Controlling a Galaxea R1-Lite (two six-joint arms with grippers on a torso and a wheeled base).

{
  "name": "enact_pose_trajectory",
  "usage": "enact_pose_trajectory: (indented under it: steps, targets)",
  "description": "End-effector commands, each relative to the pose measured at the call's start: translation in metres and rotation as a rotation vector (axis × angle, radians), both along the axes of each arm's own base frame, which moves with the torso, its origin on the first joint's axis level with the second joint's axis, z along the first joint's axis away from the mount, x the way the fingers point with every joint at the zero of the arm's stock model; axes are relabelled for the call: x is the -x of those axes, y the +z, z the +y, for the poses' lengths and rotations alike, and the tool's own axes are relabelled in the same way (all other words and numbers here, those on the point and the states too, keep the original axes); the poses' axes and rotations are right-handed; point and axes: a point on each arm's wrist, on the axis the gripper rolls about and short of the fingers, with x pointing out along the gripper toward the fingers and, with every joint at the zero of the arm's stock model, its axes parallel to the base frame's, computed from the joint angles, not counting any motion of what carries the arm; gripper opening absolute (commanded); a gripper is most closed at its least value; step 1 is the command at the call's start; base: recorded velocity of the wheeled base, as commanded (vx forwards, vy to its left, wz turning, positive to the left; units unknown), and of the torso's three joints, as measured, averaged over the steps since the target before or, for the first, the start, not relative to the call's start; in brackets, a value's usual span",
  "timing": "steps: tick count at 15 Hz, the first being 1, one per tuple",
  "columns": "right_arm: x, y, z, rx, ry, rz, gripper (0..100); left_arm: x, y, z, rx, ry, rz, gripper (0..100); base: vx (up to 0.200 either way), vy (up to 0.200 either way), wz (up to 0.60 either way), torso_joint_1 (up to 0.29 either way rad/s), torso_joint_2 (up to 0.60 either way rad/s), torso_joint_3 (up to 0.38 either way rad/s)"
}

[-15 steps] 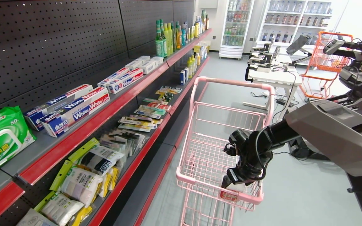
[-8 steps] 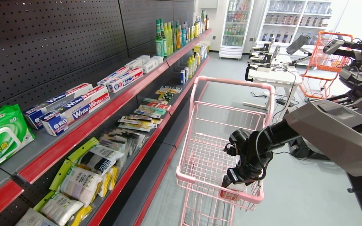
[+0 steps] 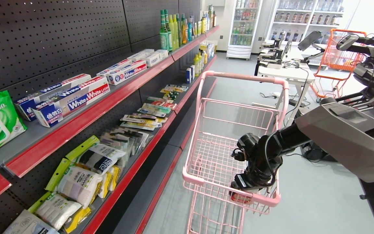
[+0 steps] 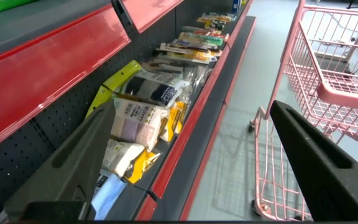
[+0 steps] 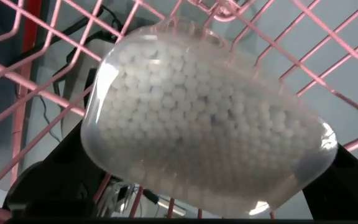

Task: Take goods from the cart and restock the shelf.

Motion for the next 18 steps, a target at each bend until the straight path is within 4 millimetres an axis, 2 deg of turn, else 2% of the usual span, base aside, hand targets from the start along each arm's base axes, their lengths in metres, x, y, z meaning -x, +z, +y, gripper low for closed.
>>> enact_pose_trajectory:
  steps: [1,7,9,13,15,18]
  targets:
    - [-0.001,0.004,0.0,-0.006,-0.001,-0.012,100,0.0,0.0,0.0,0.0,0.001,0.001,100,0.0,0.0,0.0,-0.027,0.06,0.032]
    - [-0.012,0.023,0.002,-0.017,-0.017,-0.061,100,0.0,0.0,0.0,0.0,0.001,0.001,100,0.0,0.0,0.0,0.0,0.0,0.0]
    - [-0.015,0.035,0.01,-0.002,-0.042,-0.028,100,0.0,0.0,0.0,0.0,0.001,0.001,100,0.0,0.0,0.0,0.0,0.0,0.0]
    - [-0.015,0.027,0.017,0.024,-0.064,0.003,100,0.0,0.0,0.0,0.0,0.001,0.001,100,0.0,0.0,0.0,0.0,0.0,0.0]
    - [-0.014,0.017,0.016,0.051,-0.071,0.034,100,0.0,0.0,0.0,0.0,0.001,0.001,100,0.0,0.0,0.0,0.0,0.0,0.0]
    - [-0.011,0.014,0.014,0.073,-0.074,0.075,100,0.0,0.0,0.0,0.0,0.001,0.001,100,0.0,0.0,0.0,0.0,0.0,0.0]
